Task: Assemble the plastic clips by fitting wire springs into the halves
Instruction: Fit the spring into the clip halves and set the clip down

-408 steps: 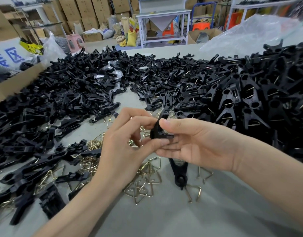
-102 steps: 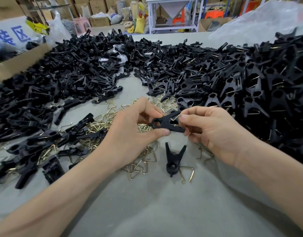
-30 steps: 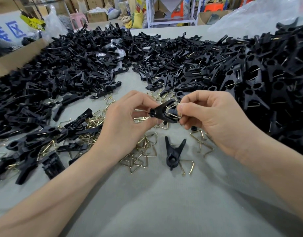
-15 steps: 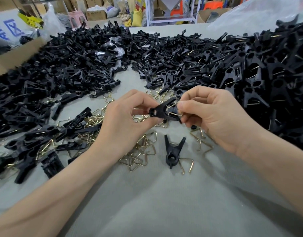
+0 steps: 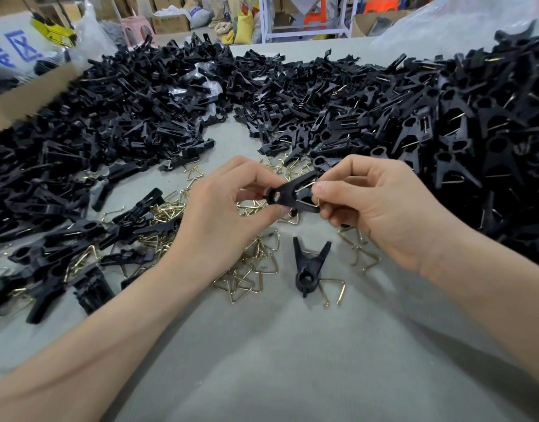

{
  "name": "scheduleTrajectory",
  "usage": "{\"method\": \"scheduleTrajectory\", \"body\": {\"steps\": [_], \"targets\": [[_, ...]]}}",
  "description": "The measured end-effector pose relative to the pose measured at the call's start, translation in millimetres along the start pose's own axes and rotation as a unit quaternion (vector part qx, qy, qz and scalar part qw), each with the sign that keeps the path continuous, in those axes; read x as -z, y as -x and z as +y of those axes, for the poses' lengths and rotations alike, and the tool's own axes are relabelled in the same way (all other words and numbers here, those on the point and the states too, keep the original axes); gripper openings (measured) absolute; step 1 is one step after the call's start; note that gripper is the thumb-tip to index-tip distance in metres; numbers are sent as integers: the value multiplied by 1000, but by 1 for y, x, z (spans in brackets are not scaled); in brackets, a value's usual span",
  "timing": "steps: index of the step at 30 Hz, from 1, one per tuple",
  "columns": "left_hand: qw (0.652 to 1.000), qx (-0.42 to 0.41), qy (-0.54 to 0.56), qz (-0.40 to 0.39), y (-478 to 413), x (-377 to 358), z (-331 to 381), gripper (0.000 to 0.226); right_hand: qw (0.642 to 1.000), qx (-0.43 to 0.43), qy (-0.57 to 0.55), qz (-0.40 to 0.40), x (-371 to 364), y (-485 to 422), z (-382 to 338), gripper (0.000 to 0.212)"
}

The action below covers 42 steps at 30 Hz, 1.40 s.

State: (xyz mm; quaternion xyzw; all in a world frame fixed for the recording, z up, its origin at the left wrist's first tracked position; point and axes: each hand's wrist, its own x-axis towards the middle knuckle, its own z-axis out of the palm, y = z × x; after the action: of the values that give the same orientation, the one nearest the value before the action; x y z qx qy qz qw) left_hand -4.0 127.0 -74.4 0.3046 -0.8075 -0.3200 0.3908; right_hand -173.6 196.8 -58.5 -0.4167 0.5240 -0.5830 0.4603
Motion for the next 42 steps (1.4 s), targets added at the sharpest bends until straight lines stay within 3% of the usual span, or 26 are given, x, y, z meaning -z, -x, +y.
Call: {"method": "scheduleTrajectory", "body": {"steps": [7, 13, 17, 23, 29, 36, 42], "targets": [[1000, -7, 17, 1, 1, 0, 1, 27, 999, -15, -38, -26, 2, 0, -1, 10], [998, -49, 48, -12, 4, -3, 6, 26, 979, -103, -129, -121, 0, 4, -3, 36], [997, -70, 41, -12, 5, -5, 4, 30, 973, -128, -134, -139, -3, 6, -2, 47], [996, -72, 47, 13, 6, -8, 4, 26, 963, -132, -164, -167, -7, 9, -2, 26], [994, -97, 33, 24, 4, -5, 9, 35, 969, -107, -132, -178, -7, 9, -4, 38], [992, -124, 12, 19, 7, -5, 16, 25, 969, -98, -122, -192, -8, 11, -6, 40], [992, -125, -9, 19, 9, -5, 17, 29, 971, -78, -129, -183, -9, 11, -4, 29]]}}
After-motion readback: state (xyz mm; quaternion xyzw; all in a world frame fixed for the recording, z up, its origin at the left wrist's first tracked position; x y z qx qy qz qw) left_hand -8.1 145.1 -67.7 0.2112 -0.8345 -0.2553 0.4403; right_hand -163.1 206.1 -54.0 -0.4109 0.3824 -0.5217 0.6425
